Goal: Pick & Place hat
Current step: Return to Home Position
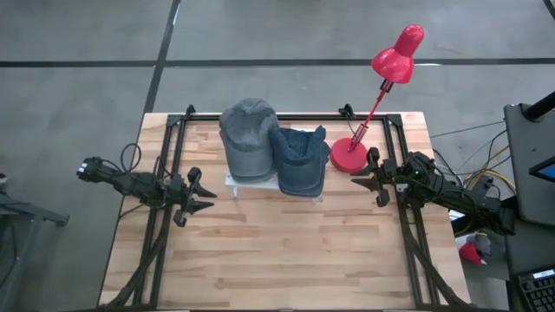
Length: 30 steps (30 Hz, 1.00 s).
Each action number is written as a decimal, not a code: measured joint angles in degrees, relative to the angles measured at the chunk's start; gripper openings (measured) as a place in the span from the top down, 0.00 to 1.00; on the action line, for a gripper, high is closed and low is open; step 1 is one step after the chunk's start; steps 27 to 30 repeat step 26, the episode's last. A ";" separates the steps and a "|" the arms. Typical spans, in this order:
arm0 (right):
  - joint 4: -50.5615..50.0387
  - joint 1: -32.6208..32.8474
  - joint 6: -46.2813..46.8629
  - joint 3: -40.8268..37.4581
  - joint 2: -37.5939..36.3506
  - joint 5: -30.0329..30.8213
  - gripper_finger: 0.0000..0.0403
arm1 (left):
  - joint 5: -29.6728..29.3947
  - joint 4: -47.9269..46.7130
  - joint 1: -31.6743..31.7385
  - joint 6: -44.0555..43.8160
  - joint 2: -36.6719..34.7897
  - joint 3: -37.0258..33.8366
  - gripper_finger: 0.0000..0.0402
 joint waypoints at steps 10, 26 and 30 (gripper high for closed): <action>0.00 0.00 -0.03 0.00 0.00 0.00 0.81 | 0.00 0.00 0.01 0.00 0.00 0.02 0.68; 0.02 0.00 -0.06 0.00 0.00 0.00 0.79 | 0.00 0.00 0.02 0.00 0.00 0.02 0.68; 0.02 0.00 -0.06 0.00 0.00 0.00 0.79 | 0.00 0.00 0.02 0.00 0.00 0.02 0.68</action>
